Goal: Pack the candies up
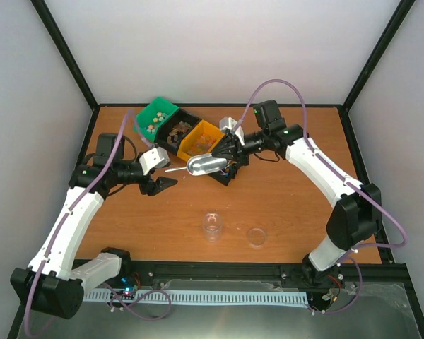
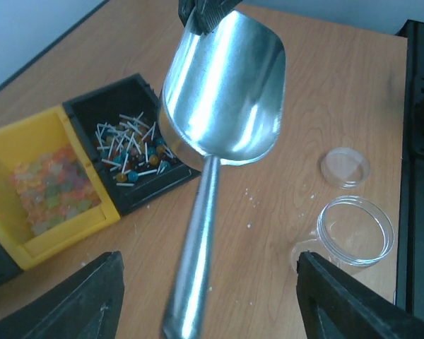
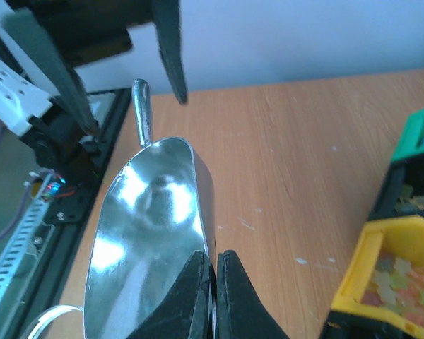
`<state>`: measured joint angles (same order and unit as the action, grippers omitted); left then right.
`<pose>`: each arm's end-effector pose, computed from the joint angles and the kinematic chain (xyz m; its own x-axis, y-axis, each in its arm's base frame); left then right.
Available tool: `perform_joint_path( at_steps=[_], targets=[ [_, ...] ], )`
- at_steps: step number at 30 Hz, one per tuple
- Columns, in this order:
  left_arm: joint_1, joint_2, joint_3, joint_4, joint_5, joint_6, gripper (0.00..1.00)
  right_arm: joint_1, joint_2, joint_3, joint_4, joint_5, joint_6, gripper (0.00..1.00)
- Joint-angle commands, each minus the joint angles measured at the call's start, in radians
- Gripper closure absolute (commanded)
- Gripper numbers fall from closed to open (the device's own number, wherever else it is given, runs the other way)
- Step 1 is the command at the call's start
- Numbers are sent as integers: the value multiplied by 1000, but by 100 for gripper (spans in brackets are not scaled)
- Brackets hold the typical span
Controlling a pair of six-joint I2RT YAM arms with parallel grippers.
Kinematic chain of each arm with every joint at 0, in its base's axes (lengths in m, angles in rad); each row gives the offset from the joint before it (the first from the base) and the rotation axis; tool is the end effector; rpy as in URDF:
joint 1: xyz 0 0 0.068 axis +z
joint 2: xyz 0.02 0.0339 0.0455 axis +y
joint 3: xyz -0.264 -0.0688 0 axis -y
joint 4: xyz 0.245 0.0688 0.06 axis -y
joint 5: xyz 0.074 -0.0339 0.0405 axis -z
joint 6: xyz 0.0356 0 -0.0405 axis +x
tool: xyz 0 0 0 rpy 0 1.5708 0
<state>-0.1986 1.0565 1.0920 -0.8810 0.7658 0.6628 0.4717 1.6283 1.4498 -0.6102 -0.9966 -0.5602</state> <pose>0.1902 -0.0634 0.3374 -0.2134 0.4954 -0.8420 0.9188 0.3947 -0.0007 0.3006 0.1869 0.3264 -0.1241 -0.3873 -0.9136 -0.9914 0.0108 0.1301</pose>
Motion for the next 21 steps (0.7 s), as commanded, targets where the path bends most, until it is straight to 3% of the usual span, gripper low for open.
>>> perform_joint_path(
  at_steps=[1,5,12,21],
  targets=[
    [-4,-55,-52,168,103,-67,30,2,-44,-20,24,-135,11,97],
    [-17,-56,-46,195,136,-76,33,2,-51,-25,17,-154,6,97],
    [-105,-58,-46,214,84,-93,55,2,-56,-32,32,-162,23,97],
    [-114,-55,-58,228,54,-94,74,3,-76,-65,83,-168,63,97]
  ],
)
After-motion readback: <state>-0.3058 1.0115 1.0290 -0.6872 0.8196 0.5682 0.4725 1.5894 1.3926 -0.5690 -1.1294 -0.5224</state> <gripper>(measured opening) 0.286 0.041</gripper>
